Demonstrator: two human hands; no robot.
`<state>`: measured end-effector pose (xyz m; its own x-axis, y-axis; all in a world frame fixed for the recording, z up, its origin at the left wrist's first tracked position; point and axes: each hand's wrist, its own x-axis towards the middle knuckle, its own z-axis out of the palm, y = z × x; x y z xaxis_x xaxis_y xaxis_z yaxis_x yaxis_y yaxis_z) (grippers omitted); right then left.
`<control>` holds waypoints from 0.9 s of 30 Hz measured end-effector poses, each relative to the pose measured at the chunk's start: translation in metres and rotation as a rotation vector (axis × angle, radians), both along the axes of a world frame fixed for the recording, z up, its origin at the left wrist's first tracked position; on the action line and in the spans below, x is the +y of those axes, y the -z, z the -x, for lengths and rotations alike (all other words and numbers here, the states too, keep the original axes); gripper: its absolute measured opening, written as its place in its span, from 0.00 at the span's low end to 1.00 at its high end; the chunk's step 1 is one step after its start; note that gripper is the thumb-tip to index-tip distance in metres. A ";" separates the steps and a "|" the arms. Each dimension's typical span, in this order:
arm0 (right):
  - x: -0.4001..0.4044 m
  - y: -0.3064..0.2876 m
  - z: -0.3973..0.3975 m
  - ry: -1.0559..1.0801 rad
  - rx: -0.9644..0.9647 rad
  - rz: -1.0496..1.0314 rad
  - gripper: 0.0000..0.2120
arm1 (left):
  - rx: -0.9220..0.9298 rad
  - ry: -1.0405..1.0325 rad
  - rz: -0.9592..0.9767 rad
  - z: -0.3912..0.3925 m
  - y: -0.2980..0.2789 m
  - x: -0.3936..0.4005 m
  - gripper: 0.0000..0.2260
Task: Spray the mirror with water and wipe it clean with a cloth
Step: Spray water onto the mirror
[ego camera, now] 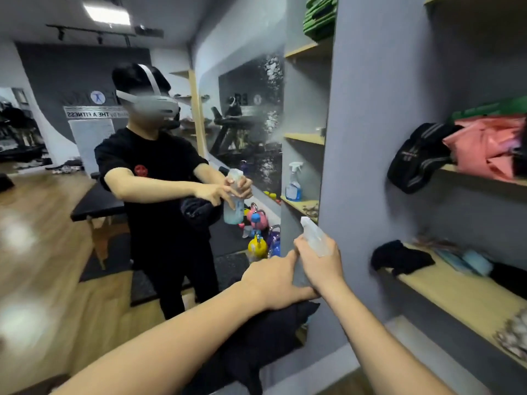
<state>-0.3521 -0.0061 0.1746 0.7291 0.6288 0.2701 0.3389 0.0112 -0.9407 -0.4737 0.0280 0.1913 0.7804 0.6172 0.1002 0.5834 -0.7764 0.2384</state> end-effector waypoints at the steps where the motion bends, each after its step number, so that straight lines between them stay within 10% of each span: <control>1: -0.003 0.011 0.006 0.003 0.020 0.019 0.19 | 0.012 0.005 0.018 0.005 0.010 -0.002 0.37; 27: -0.064 0.157 0.062 -0.154 0.105 0.584 0.11 | 0.281 -0.121 0.388 0.054 0.159 -0.066 0.32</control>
